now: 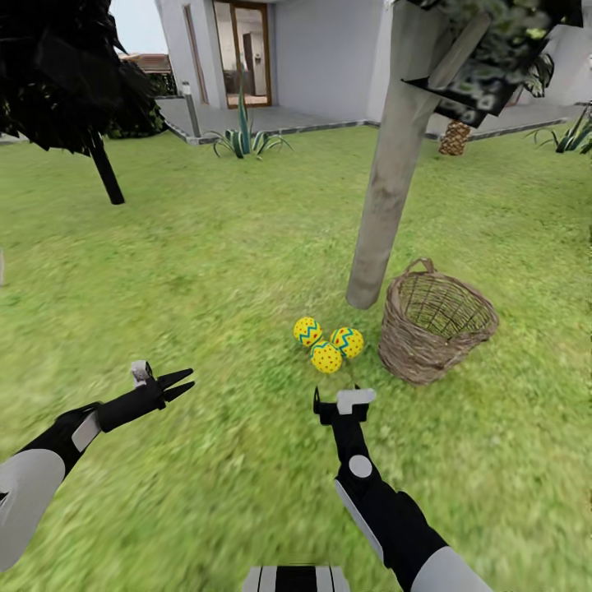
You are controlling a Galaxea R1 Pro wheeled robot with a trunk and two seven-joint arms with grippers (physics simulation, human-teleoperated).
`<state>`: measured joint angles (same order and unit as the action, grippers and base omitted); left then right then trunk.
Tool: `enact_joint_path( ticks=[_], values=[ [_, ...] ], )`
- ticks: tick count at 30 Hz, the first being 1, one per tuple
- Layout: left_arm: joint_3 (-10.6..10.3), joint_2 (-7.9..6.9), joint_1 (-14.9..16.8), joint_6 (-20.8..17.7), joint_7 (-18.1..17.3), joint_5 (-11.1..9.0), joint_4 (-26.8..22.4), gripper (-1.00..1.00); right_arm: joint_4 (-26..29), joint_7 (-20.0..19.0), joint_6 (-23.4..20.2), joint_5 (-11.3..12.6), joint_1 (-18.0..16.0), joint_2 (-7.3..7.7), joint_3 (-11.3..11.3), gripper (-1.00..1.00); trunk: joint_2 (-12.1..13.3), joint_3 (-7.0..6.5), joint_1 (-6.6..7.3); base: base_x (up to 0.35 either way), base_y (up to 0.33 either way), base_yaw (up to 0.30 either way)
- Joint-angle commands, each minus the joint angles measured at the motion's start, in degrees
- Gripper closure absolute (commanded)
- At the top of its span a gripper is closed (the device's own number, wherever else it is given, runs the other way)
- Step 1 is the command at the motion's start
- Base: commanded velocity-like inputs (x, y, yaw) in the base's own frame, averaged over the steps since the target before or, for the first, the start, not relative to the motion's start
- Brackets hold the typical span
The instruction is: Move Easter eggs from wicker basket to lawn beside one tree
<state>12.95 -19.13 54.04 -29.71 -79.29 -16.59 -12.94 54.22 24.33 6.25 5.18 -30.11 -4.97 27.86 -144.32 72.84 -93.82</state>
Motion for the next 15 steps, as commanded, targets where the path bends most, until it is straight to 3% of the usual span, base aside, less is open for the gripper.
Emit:
enact_joint_path(
  ticks=[1, 11, 15],
  values=[
    [-0.3, -0.03, 0.0, -0.6, 0.1, -0.4, 0.0, -1.0, 0.4, 0.3, 0.4, 0.3, 0.0, 0.12, 0.3, -1.0, 0.0, -0.28, 0.06, -0.182, 0.0, 0.0],
    [-0.3, 0.11, 0.0, -0.4, 5.2, -0.3, -0.1, -1.0, 2.1, 0.5, 0.3, -0.2, 0.0, 0.24, 0.5, -1.0, 0.1, -3.34, 0.32, -0.033, 0.0, 0.0],
    [-0.2, 0.14, 0.0, -0.2, 10.0, -0.4, -0.1, -1.0, 2.3, 0.5, 0.3, -0.3, 0.0, 0.29, 0.5, -1.0, 0.2, -4.31, 0.42, -0.001, 0.0, 0.0]
  ],
)
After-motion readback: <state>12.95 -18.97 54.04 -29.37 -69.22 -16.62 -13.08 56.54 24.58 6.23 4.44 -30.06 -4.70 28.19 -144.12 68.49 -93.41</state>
